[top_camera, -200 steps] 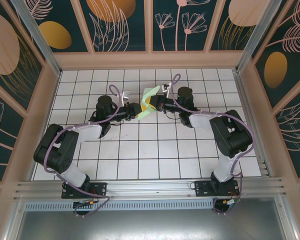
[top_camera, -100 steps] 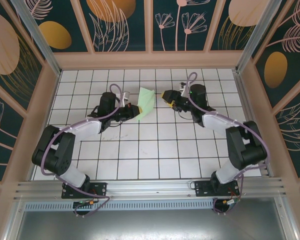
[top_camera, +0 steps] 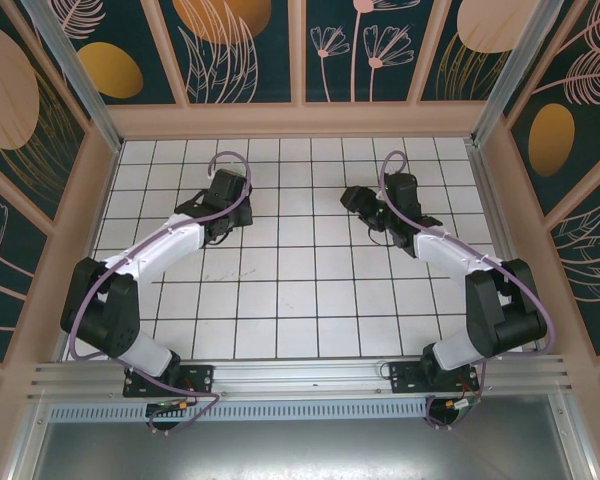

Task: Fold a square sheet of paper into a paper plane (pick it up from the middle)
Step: Turn over the paper at the center of the table.

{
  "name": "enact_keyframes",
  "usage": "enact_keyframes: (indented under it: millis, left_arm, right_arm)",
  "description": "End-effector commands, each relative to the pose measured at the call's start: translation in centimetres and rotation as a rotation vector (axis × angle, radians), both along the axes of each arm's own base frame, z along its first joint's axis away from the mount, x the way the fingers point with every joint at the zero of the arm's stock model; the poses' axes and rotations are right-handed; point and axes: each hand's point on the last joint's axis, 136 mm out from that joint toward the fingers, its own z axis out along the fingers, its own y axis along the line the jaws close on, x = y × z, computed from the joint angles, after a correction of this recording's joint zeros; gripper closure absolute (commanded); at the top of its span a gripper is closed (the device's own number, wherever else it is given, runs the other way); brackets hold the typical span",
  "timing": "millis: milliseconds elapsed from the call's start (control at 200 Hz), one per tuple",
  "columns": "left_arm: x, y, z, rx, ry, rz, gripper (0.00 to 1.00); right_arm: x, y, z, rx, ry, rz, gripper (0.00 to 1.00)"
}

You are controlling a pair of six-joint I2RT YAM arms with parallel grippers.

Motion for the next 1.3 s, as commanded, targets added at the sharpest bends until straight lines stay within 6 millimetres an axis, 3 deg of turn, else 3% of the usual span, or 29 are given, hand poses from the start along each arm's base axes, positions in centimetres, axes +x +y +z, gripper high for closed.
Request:
enact_keyframes:
  millis: [0,40,150,275,410,535,636,671,801,1026,1156,1296]
  left_arm:
    - [-0.5,2.7,-2.0,0.331,0.067,0.068,0.99]
    - [-0.3,2.7,-2.2,0.376,0.070,0.075,0.99]
    - [-0.1,1.9,-5.2,0.459,0.132,0.069,0.99]
    - [0.2,-1.1,-7.2,0.336,0.163,0.009,0.92]
    - [0.5,-5.6,-6.7,0.095,0.145,-0.098,0.63]
    - [0.8,-7.0,-4.6,-0.040,0.099,-0.134,0.37]
    - [1.1,-6.0,-3.7,-0.152,0.070,-0.113,0.23]
    - [1.1,-5.4,-2.2,-0.209,0.034,-0.101,0.20]
    - [1.3,-2.5,-1.4,-0.347,-0.015,-0.027,0.09]
    - [-0.8,2.0,-4.5,-0.450,0.020,0.120,0.04]
    - [-1.4,3.7,-5.1,-0.492,0.021,0.179,0.02]
    - [-1.6,4.4,-5.2,-0.501,0.018,0.198,0.02]
  right_arm:
    - [-0.4,-0.4,-1.3,-0.040,0.025,-0.010,0.37]
    - [-0.4,-0.3,-1.5,-0.040,0.030,-0.008,0.37]
    - [-0.5,-0.3,-1.9,-0.043,0.043,-0.014,0.37]
    - [-0.5,-0.2,-2.4,-0.053,0.054,-0.021,0.37]
    - [-0.5,0.3,-3.0,-0.061,0.069,-0.019,0.37]
    - [-0.6,2.1,-3.6,-0.073,0.079,0.012,0.37]
    - [-0.7,4.6,-4.2,-0.089,0.086,0.059,0.38]
    - [-0.8,5.8,-4.4,-0.090,0.090,0.079,0.40]
    - [-1.3,11.1,-5.4,-0.103,0.098,0.170,0.53]
    - [-2.1,20.2,-6.0,-0.092,0.091,0.292,0.74]
    - [-2.1,23.3,-7.0,-0.109,0.115,0.320,0.77]
    - [-1.5,24.4,-8.7,-0.145,0.154,0.315,0.78]
